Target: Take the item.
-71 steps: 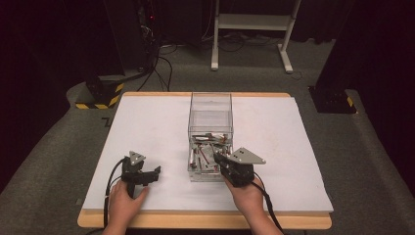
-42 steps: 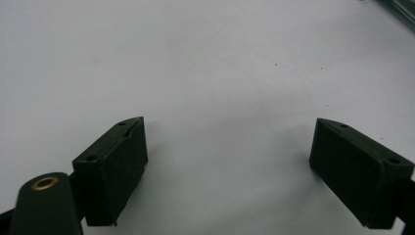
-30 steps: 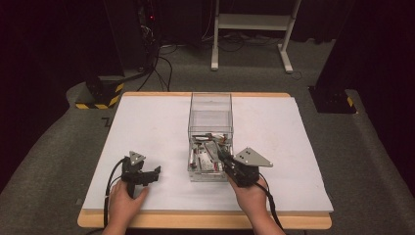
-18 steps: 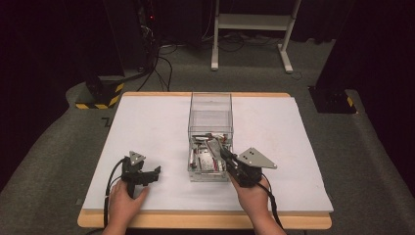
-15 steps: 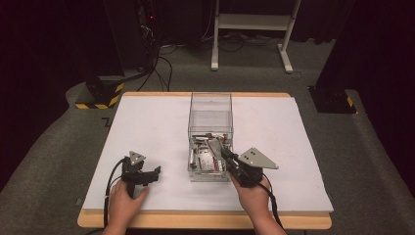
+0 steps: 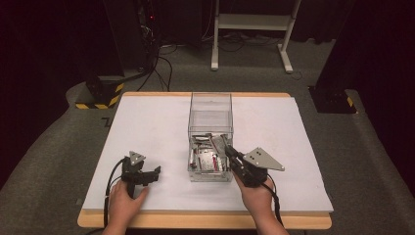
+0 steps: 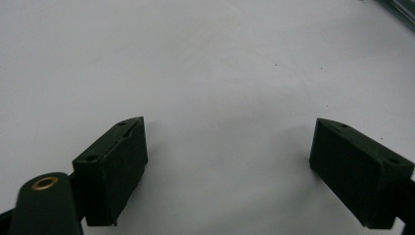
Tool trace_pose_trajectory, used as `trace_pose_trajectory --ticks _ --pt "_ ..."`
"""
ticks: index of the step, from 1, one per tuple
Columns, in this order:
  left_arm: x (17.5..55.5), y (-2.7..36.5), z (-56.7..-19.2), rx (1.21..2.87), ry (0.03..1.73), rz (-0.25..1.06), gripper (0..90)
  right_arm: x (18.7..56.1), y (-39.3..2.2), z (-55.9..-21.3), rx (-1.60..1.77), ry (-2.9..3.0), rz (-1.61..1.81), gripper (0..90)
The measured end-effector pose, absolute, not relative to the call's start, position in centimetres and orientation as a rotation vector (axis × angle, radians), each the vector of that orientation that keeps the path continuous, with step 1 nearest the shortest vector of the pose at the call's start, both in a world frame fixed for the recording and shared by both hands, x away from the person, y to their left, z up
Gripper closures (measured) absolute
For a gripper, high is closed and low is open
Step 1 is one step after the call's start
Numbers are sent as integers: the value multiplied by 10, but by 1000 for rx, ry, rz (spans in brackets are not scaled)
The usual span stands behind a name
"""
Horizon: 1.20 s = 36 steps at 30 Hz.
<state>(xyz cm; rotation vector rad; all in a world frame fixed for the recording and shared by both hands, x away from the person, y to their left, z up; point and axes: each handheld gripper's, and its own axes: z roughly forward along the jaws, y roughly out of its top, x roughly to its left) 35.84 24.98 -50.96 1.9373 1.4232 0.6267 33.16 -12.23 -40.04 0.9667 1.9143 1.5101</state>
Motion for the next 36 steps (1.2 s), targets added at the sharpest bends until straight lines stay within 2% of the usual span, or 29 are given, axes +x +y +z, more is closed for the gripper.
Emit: trace_pose_trajectory --ticks 36 --pt "358 250 -510 1938 1422 627 143 340 -160 -394 1048 1785 1475 876"
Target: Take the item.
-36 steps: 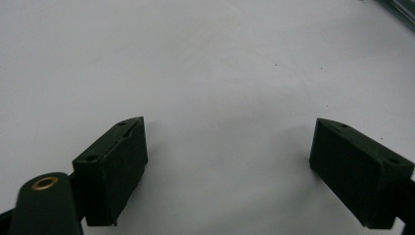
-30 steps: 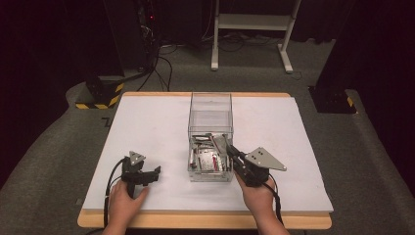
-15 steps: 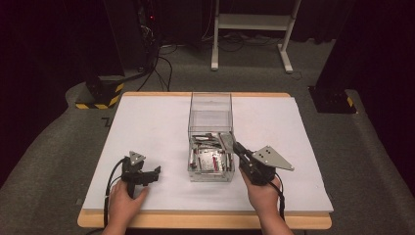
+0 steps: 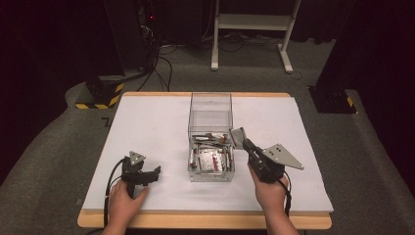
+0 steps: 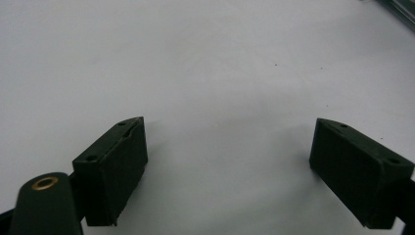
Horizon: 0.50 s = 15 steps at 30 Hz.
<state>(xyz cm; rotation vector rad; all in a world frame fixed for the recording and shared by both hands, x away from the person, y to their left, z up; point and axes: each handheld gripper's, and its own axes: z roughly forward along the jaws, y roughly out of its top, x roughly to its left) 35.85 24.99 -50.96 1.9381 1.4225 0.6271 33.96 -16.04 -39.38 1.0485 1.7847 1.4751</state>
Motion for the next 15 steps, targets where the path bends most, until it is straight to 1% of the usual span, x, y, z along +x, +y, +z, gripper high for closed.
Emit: trace_pose_trajectory --ticks 15 --pt "358 250 -510 1937 1423 627 143 352 -177 -402 1125 1748 1426 876"
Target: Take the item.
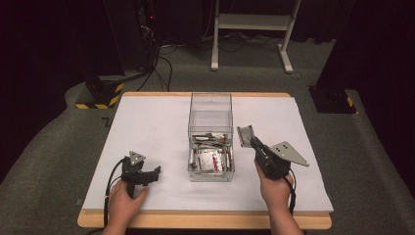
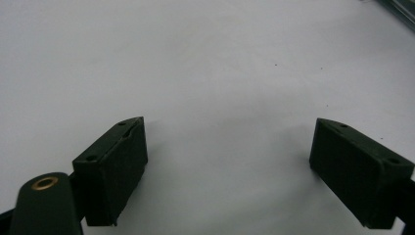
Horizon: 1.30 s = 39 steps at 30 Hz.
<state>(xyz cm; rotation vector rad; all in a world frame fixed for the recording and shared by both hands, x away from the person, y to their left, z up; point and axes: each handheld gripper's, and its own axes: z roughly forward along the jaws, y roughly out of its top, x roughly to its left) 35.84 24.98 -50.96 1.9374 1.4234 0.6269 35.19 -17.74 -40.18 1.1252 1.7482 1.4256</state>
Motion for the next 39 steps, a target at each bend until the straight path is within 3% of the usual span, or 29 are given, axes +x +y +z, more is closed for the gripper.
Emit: trace_pose_trajectory --ticks 39 --pt "358 250 -510 1939 1422 626 143 423 -176 -462 1315 1881 1208 876"
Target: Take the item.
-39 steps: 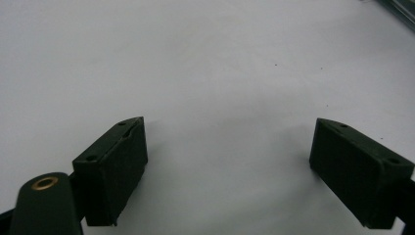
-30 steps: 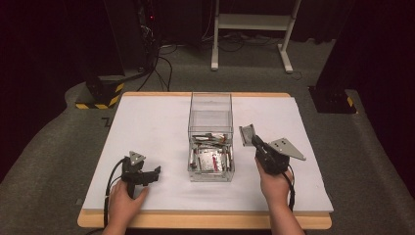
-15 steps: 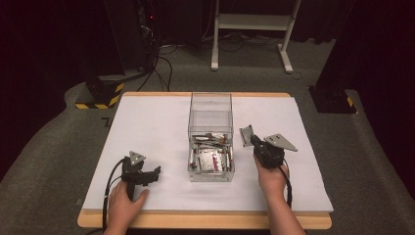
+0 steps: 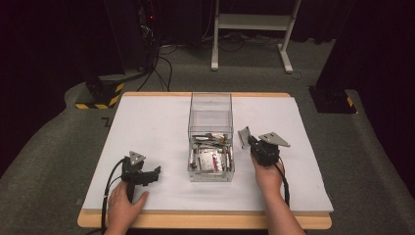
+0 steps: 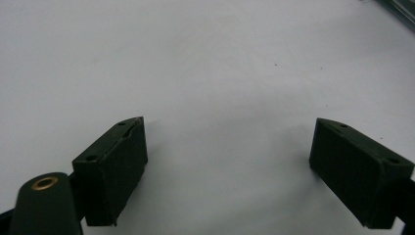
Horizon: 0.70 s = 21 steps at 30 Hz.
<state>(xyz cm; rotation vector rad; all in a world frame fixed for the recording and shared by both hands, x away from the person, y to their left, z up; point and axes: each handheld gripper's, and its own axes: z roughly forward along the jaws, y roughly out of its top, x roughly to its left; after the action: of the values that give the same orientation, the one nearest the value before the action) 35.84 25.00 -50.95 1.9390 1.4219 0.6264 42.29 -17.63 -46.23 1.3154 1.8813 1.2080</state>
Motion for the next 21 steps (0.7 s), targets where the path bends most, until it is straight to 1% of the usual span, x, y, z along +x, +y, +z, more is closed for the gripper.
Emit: trace_pose_trajectory --ticks 21 --pt "358 250 -510 1938 1422 624 143 430 -176 -472 1346 1901 1160 869"
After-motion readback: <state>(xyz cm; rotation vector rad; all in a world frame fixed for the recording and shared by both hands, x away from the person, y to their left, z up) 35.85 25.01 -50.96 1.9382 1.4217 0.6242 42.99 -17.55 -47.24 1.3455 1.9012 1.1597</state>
